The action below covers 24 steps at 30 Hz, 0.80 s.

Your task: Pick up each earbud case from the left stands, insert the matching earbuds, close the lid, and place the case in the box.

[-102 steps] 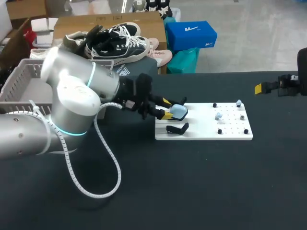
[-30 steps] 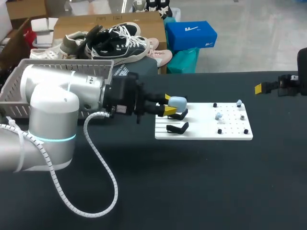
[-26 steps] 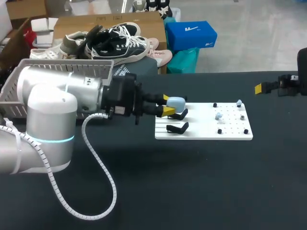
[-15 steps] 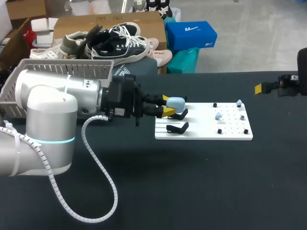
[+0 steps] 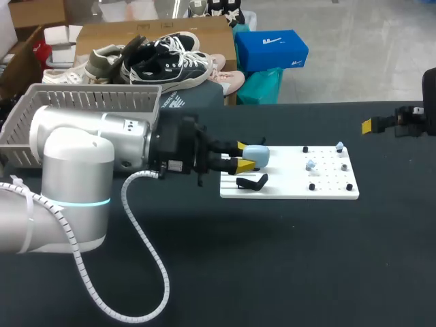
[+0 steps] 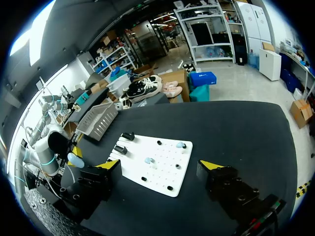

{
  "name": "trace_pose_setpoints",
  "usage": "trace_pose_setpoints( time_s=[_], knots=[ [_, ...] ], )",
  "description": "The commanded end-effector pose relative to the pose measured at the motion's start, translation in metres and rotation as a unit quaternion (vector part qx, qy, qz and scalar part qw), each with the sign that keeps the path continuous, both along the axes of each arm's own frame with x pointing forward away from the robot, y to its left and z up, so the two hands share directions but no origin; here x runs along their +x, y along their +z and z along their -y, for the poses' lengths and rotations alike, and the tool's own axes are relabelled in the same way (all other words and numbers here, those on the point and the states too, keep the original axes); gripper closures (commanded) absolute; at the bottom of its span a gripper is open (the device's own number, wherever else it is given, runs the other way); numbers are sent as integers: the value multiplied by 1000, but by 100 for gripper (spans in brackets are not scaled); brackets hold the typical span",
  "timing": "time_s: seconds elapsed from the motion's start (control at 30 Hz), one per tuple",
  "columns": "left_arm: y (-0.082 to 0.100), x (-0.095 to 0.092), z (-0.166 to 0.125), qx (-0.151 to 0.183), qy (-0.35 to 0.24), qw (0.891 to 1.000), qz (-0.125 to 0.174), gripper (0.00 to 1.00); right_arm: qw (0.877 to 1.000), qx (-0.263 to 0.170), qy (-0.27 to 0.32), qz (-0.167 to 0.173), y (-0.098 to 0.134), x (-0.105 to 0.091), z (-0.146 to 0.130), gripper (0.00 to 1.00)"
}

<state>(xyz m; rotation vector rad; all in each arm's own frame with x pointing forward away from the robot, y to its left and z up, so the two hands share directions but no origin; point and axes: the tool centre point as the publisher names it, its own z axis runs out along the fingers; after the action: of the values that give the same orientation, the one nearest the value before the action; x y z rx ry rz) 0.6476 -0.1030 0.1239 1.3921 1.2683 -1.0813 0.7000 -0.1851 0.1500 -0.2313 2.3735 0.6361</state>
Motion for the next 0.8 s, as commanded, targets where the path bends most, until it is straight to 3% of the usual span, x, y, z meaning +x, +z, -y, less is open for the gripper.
trace_pose_setpoints(
  time_s=[0.03,0.33,0.8],
  knots=[
    [-9,10,15,-17,-5,1000,5,100,1000,4,8,-8,-2,-3,0,0],
    [-15,23,34,-19,-16,1000,16,100,1000,9,27,-1,2,-34,-13,0],
    [-24,34,46,-29,-16,999,0,100,995,4,92,30,21,-76,-75,0]
  ],
)
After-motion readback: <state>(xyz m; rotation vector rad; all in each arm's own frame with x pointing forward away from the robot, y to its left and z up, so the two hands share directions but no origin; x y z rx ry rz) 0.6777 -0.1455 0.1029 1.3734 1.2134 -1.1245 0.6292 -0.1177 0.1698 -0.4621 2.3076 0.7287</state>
